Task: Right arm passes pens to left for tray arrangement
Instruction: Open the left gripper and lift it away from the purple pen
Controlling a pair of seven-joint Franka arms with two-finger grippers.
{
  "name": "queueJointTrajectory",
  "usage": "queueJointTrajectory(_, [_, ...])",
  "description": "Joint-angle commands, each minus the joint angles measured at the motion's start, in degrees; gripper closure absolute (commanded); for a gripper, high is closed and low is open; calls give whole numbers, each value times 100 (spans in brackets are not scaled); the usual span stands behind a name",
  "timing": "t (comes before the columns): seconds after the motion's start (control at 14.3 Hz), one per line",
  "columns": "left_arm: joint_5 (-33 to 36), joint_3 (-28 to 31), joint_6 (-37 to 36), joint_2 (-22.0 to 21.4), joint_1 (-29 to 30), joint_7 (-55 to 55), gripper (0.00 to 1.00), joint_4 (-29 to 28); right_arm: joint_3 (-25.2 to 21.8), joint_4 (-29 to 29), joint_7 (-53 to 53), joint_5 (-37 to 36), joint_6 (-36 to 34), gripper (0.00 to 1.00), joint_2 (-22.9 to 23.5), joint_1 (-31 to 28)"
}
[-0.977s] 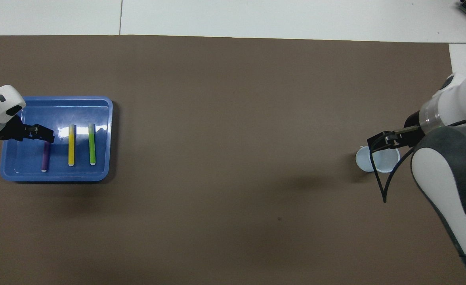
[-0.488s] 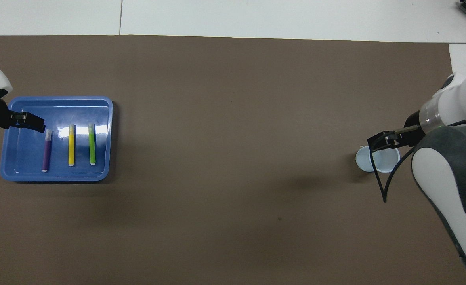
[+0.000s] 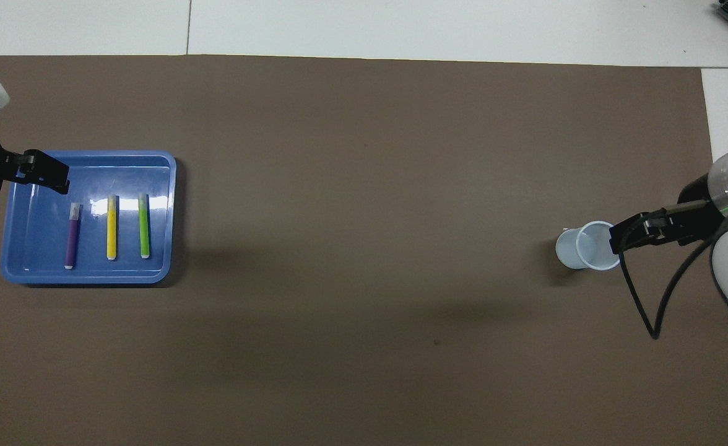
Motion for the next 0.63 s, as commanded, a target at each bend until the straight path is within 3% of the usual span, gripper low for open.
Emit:
queueJointTrajectory(0.0, [5, 566, -288, -512, -477, -31, 0, -71, -11, 82, -73, -21, -52, 0, -44, -26])
queueJointTrajectory(0.35, [14, 779, -482, -1004, -733, -31, 0, -220, 16, 82, -64, -12, 404, 0, -44, -26])
queueJointTrajectory(0.56, [-73, 761, -894, -1075, -733, -31, 0, -230, 15, 47, -64, -12, 801, 0, -35, -26])
